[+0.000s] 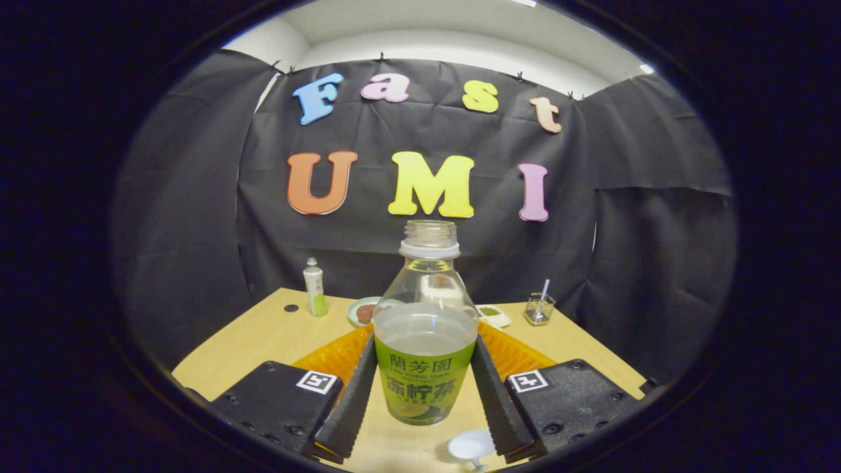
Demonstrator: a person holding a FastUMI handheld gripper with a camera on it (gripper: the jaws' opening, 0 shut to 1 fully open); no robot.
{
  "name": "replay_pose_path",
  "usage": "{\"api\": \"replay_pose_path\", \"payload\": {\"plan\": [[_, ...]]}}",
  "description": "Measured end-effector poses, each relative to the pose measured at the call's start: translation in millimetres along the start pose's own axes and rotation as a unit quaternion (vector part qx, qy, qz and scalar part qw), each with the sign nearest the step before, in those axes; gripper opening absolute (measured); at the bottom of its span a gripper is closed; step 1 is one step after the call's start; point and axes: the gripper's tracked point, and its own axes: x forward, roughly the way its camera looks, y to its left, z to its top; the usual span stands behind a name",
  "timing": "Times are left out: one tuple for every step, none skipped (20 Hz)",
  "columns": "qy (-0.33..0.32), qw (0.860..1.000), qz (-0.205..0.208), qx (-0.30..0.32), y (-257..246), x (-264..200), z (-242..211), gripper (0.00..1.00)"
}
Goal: Take the bottle from table, then pour the juice into the cup, finally place the bottle on the coaster
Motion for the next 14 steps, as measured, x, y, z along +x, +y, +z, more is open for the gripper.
{"api": "replay_pose_path", "payload": {"plan": [[0.001,1.000,0.003,-0.006,3,7,-5,0.81],[0.006,1.000,0.006,-0.011,6,16,-13,0.81],[0.011,1.000,0.009,-0.014,8,23,-21,0.81],[0.015,1.000,0.009,-0.016,8,30,-28,0.81],[0.017,1.000,0.010,-0.016,9,36,-35,0.81],[0.019,1.000,0.012,-0.017,9,44,-42,0.81],[0.023,0.999,0.014,-0.019,10,51,-49,0.81],[0.026,0.999,0.014,-0.022,11,57,-56,0.81],[0.032,0.999,0.012,-0.025,12,64,-63,0.81],[0.033,0.999,0.010,-0.026,11,70,-68,0.81],[0.032,0.999,0.010,-0.025,11,75,-71,0.81],[0.025,0.999,0.009,-0.023,13,82,-72,0.81],[0.017,1.000,0.009,-0.022,14,87,-74,0.81],[0.011,1.000,0.007,-0.022,14,95,-77,0.82]]}}
